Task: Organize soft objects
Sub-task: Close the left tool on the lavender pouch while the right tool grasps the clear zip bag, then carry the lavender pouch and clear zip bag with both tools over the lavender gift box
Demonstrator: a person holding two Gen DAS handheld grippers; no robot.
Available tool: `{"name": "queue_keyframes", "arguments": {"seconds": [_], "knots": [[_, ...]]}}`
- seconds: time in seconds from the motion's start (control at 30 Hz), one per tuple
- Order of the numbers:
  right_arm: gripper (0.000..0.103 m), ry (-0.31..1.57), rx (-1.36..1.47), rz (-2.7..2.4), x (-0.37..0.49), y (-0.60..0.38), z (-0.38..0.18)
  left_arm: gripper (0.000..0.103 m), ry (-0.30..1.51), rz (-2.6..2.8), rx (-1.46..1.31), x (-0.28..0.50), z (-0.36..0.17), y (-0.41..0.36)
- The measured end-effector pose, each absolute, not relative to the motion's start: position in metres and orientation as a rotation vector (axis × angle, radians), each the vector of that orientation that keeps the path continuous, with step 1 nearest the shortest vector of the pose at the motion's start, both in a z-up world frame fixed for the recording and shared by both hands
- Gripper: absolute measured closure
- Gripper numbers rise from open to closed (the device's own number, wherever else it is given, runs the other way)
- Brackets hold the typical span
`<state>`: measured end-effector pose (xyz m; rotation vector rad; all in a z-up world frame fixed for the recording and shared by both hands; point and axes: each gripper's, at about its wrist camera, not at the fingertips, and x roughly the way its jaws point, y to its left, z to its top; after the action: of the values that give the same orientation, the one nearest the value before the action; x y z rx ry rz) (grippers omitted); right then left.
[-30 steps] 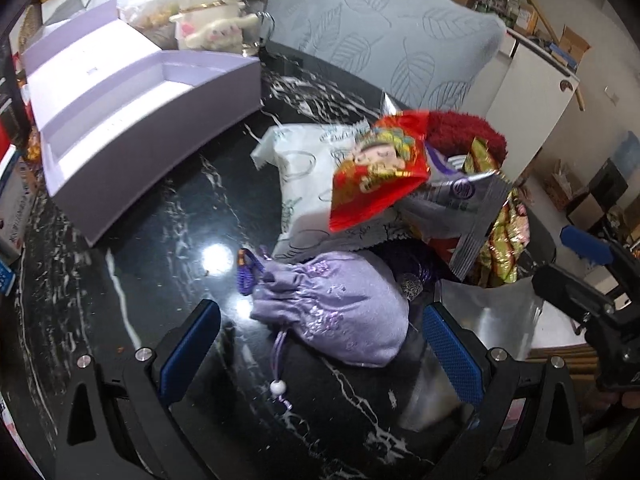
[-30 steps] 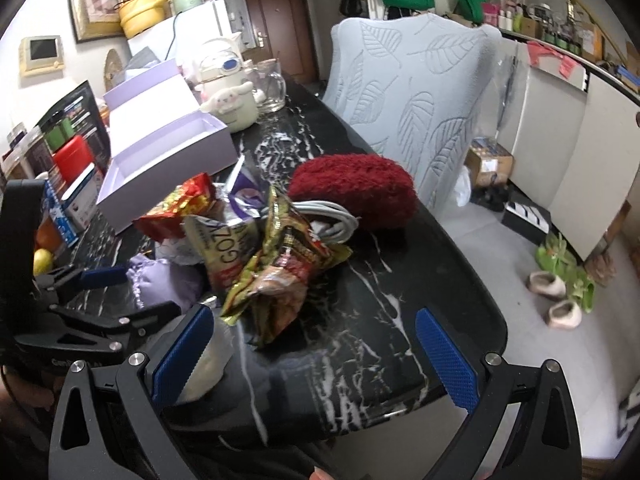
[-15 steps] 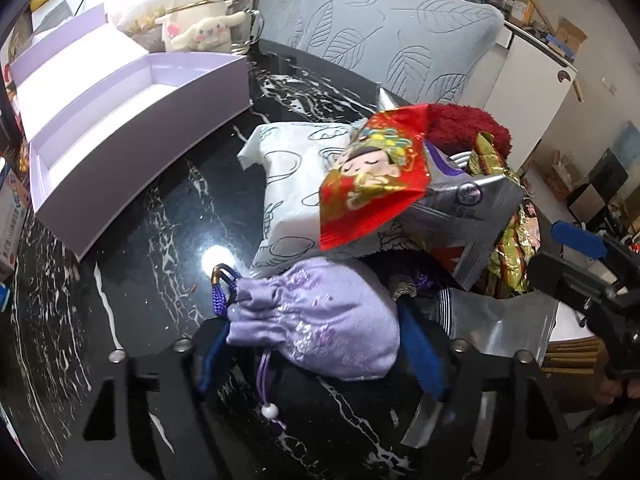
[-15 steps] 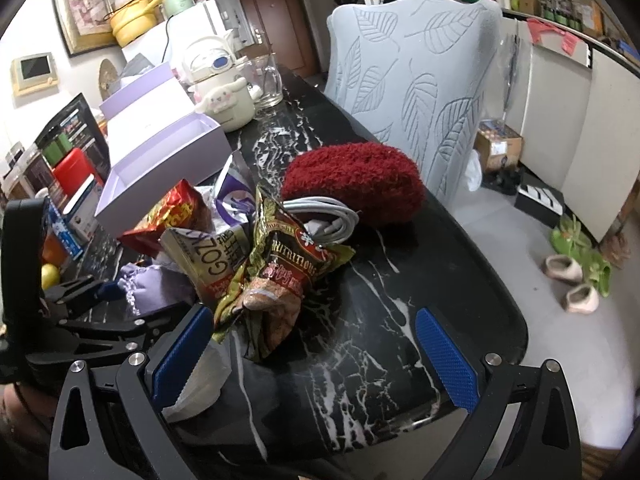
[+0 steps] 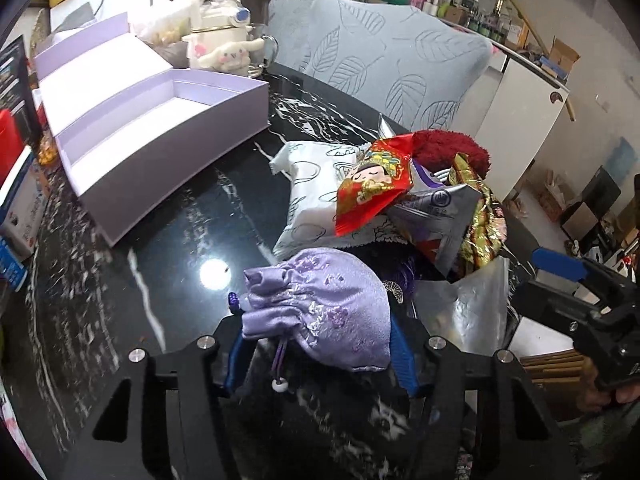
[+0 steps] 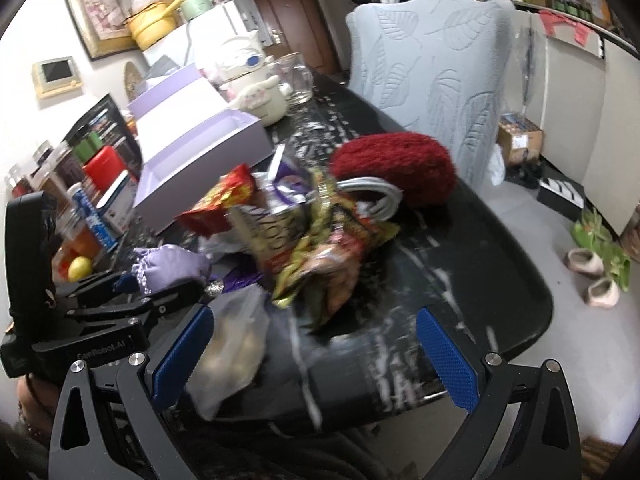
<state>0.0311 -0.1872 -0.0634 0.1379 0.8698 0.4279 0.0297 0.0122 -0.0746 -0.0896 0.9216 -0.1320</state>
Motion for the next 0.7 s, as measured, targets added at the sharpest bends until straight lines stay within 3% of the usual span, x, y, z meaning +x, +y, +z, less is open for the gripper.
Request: {"name": "queue_keyframes", "arguments": {"seconds": [0.33, 0.47, 0.6, 0.7], "knots": [[0.002, 0.931, 0.106, 0.549, 0.018, -0.148, -0.080, 0.046, 0.910, -0.048, -0.154, -0.008, -0.074, 0.042], [0.017, 0.954, 0.068, 0.586, 0.015, -0.132, -0.089, 0.046, 0.917, -0.012, -0.186, -0.015, -0.080, 0.057], [0.022, 0.948, 0.016, 0.593, 0.013, -0.122, -0.091, 0.046, 0.916, 0.011, -0.199, -0.020, -0.081, 0.064], [0.040, 0.941, -0.020, 0.593, 0.012, -0.116, -0.091, 0.046, 0.915, 0.022, -0.201, -0.027, -0.081, 0.065]]}}
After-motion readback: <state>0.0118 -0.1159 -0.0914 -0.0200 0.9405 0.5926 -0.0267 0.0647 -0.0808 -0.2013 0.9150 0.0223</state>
